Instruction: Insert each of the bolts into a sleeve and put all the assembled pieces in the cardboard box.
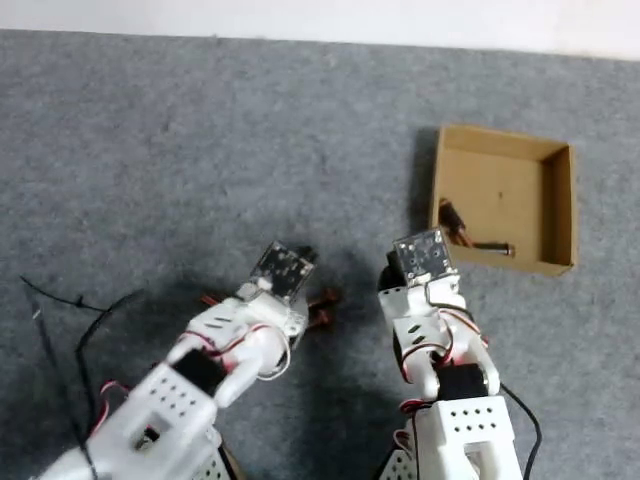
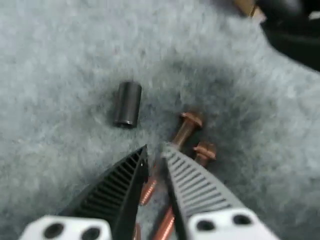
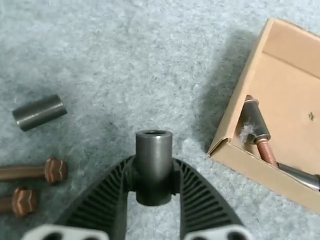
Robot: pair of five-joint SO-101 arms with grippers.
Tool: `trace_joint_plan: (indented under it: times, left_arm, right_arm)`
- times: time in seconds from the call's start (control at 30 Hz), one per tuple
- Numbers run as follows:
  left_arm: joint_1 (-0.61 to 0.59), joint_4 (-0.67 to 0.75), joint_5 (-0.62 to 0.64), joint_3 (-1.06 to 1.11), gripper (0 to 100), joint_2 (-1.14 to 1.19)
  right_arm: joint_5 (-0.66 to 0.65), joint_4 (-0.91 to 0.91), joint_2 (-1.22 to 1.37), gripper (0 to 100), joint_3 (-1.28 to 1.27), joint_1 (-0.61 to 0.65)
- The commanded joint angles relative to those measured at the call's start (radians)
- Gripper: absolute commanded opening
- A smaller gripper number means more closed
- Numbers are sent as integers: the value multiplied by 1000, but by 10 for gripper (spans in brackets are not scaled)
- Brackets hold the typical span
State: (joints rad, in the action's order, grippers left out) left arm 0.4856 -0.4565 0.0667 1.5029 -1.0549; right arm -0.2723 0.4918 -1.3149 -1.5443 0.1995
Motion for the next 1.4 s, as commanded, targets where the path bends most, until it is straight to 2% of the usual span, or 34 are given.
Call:
trace_joint_plan:
  times: [0.0, 0.1, 0.33, 0.53, 0.7, 0.87, 1.1, 1.17, 1.37]
  left_arm:
    - [-25, 29, -3, -133, 216, 211]
    - [-16, 29, -3, -148, 268, 278]
    - [-30, 35, -3, -170, 263, 298]
    - [-119, 66, -8, -188, 263, 300]
    - [-136, 58, -11, -225, 263, 300]
    - [-110, -23, -146, -242, 262, 302]
    - [-101, -32, -166, -243, 262, 302]
    - [-97, -32, -209, -242, 258, 302]
    - [-101, -29, -282, -242, 161, 302]
  right_arm:
    - [6, -30, -18, 5, 8, -12]
    - [6, -30, -19, 5, 8, -12]
    - [6, -31, -21, 5, 8, -12]
    - [6, -31, -21, 5, 8, -22]
    - [6, -62, -16, 5, 4, -24]
    - [6, -64, -16, 5, 4, -28]
    - [5, -64, -16, 5, 4, -28]
    - [5, -64, -16, 5, 4, -28]
    - [5, -64, -16, 5, 4, -28]
